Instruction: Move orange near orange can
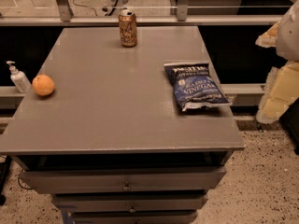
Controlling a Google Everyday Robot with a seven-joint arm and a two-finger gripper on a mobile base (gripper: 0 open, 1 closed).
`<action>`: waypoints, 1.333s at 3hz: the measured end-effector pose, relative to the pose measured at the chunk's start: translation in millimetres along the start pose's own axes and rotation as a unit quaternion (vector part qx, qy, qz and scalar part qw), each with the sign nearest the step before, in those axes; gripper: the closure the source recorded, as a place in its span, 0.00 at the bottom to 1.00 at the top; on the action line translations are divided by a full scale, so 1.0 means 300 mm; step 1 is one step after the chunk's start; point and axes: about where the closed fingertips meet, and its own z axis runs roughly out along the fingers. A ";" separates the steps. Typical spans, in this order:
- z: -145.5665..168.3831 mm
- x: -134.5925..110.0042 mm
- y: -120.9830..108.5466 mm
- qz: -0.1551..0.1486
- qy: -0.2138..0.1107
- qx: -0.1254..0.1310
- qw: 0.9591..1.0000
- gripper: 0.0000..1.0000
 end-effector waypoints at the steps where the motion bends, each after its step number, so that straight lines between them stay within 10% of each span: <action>1: 0.000 0.000 0.000 0.000 0.000 0.000 1.000 0.00; 3: 0.089 -0.189 0.039 -0.008 -0.100 -0.016 0.995 0.00; 4: 0.155 -0.378 0.034 -0.013 -0.177 -0.022 0.984 0.00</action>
Offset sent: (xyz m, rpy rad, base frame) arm 0.0034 0.0372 -0.0179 0.1636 0.0002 0.0513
